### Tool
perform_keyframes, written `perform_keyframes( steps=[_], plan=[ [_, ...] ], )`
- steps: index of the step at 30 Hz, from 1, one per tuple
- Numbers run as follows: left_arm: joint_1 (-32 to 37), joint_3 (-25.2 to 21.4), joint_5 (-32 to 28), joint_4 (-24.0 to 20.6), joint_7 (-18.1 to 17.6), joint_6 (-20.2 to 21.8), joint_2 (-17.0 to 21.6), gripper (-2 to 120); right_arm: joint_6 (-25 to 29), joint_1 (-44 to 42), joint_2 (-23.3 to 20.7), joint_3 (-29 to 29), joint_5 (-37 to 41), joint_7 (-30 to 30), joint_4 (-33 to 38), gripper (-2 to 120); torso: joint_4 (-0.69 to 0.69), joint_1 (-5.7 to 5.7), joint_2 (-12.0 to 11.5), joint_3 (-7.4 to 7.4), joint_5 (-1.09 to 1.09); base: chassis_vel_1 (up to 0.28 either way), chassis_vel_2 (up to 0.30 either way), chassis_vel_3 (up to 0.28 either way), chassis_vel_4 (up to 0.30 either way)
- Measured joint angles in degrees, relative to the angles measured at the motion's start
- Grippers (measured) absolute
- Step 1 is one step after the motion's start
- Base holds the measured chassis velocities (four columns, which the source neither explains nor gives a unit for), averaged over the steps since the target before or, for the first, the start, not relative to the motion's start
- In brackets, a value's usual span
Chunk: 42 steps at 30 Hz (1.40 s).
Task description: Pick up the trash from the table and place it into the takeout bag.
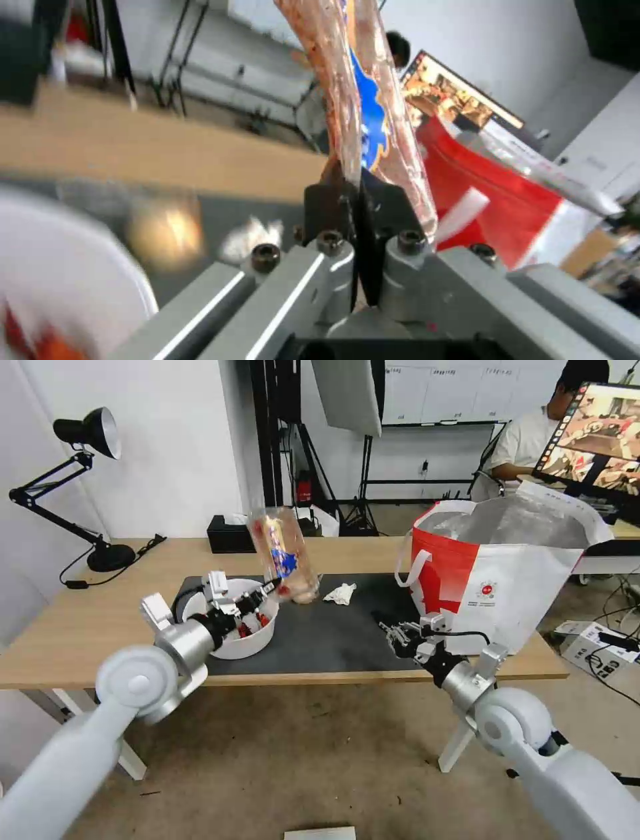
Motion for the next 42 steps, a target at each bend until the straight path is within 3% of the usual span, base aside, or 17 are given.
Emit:
perform_keyframes(
  steps=[7, 9, 10, 13, 14, 19, 21, 24, 25, 28, 29, 32, 38, 42],
  plan=[
    [-10.7, 8.2, 8.2, 5.9, 2.9, -3.0, 0.3, 0, 4.1, -8.9, 2.9, 4.4, -7.0, 0.5, 3.8, 52, -0.01, 0.01, 0.0, 0.00, 0.00, 0.000, 0.000, 0.000, 0.000],
    [-17.0, 14.0, 10.9, 9.2, 3.0, -3.6, -2.8, 0, 6.8, -14.0, 5.2, 6.0, -10.6, 1.2, 5.5, 63, -0.02, 0.01, 0.0, 0.00, 0.00, 0.000, 0.000, 0.000, 0.000],
    [-17.0, 14.0, 10.9, 9.2, 3.0, -3.6, -2.8, 0, 6.8, -14.0, 5.2, 6.0, -10.6, 1.2, 5.5, 63, -0.02, 0.01, 0.0, 0.00, 0.00, 0.000, 0.000, 0.000, 0.000],
    [-24.2, 20.4, 14.4, 14.5, 2.4, -5.2, -8.6, 0, 10.0, -20.7, 7.5, 7.9, -16.7, 2.2, 6.9, 76, -0.02, 0.00, 0.0, 0.00, -0.01, 0.000, 0.000, 0.000, 0.000],
    [-24.2, 20.4, 14.4, 14.5, 2.4, -5.2, -8.6, 0, 10.0, -20.7, 7.5, 7.9, -16.7, 2.2, 6.9, 76, -0.02, 0.00, 0.0, 0.00, -0.01, 0.000, 0.000, 0.000, 0.000],
    [-34.1, 27.8, 18.4, 21.7, 2.2, -5.6, -16.1, 0, 12.1, -27.1, 9.9, 9.8, -22.8, 5.4, 8.4, 97, -0.02, 0.01, 0.0, 0.00, 0.03, 0.000, 0.000, 0.000, 0.000],
    [-35.5, 28.7, 19.0, 22.9, 2.3, -5.7, -17.2, 0, 12.3, -27.7, 10.1, 10.1, -23.6, 5.8, 8.5, 99, -0.03, 0.01, 0.0, 0.00, 0.01, 0.000, 0.000, 0.000, 0.000],
    [-40.9, 33.0, 23.0, 27.9, 2.5, -6.6, -23.0, 0, 13.2, -30.0, 11.2, 10.8, -25.5, 7.0, 8.7, 100, -0.02, 0.01, 0.0, 0.00, 0.01, 0.000, 0.000, 0.000, 0.000],
    [-40.9, 33.0, 23.0, 27.9, 2.5, -6.6, -23.0, 0, 13.2, -30.0, 11.2, 10.8, -25.5, 7.0, 8.7, 100, -0.02, 0.01, 0.0, 0.00, 0.01, 0.000, 0.000, 0.000, 0.000],
    [-45.4, 38.8, 26.9, 31.9, 3.7, -6.9, -26.7, 0, 13.5, -30.9, 12.6, 10.5, -26.0, 7.2, 8.7, 100, -0.03, 0.01, 0.0, 0.00, 0.03, 0.000, 0.000, 0.000, 0.000],
    [-45.4, 38.8, 26.9, 31.9, 3.7, -6.9, -26.7, 0, 13.5, -30.9, 12.6, 10.5, -26.0, 7.2, 8.7, 100, -0.03, 0.01, 0.0, 0.00, 0.03, 0.000, 0.000, 0.000, 0.000],
    [-48.2, 44.2, 33.4, 37.1, 5.8, -7.1, -30.3, 0, 13.4, -30.8, 14.3, 9.2, -26.2, 7.4, 8.7, 100, -0.01, 0.01, 0.0, 0.00, 0.01, 0.000, 0.000, 0.000, 0.000],
    [-49.0, 46.9, 37.0, 43.9, 6.6, -7.1, -35.2, 0, 13.2, -30.9, 15.8, 7.8, -27.4, 7.3, 8.3, 100, -0.02, 0.01, 0.0, 0.00, 0.01, 0.000, 0.000, 0.000, 0.000],
    [-49.0, 47.4, 37.6, 45.2, 7.1, -7.1, -36.5, 0, 13.2, -31.3, 16.0, 8.0, -27.7, 7.2, 8.4, 100, -0.02, 0.01, 0.0, 0.00, 0.01, 0.000, 0.000, 0.000, 0.000]
  ],
)
